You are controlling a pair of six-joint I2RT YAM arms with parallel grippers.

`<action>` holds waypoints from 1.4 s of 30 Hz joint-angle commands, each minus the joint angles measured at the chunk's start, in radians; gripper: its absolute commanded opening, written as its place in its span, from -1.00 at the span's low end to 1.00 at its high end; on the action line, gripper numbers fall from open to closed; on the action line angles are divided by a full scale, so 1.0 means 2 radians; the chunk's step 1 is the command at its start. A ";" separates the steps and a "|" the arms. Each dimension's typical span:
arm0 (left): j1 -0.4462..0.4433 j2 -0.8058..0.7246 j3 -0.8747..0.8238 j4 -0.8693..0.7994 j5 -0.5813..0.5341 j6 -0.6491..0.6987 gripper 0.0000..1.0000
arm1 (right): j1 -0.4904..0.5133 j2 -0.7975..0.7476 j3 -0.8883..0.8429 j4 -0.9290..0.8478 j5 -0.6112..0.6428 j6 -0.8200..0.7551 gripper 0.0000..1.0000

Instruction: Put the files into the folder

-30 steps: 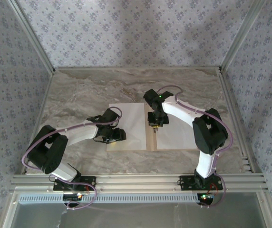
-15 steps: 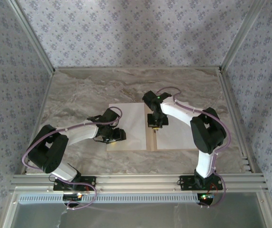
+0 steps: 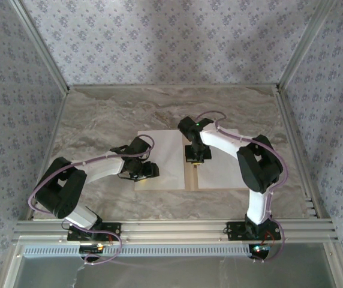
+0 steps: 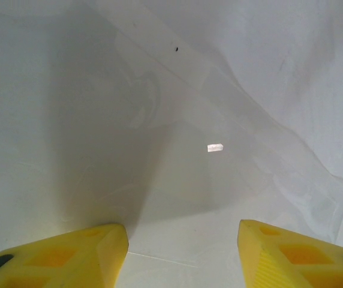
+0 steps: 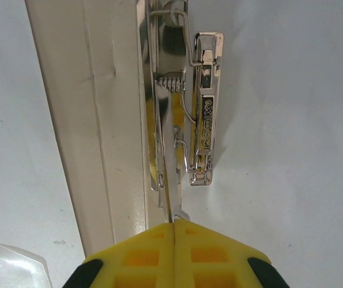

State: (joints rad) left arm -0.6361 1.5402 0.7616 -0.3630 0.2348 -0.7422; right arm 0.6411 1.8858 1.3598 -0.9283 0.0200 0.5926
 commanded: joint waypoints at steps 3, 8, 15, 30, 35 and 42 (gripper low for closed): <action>-0.002 0.033 -0.022 -0.046 -0.029 0.010 0.11 | 0.000 0.032 -0.012 -0.034 0.036 -0.001 -0.88; -0.002 0.034 -0.022 -0.045 -0.029 0.011 0.12 | 0.001 0.038 -0.013 -0.033 0.039 -0.001 -0.89; -0.002 0.037 -0.023 -0.044 -0.028 0.010 0.12 | 0.001 0.044 -0.011 -0.032 0.043 0.000 -0.90; -0.002 0.038 -0.024 -0.044 -0.030 0.012 0.12 | -0.003 0.061 -0.016 -0.020 0.032 0.001 -0.90; -0.002 0.042 -0.020 -0.043 -0.029 0.013 0.12 | -0.003 0.063 -0.021 -0.014 0.027 0.004 -0.90; -0.002 0.041 -0.023 -0.045 -0.030 0.014 0.12 | -0.003 0.070 -0.022 -0.003 0.012 0.006 -0.90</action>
State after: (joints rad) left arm -0.6361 1.5532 0.7715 -0.3656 0.2356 -0.7418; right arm 0.6476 1.9507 1.3617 -0.9199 0.0269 0.5934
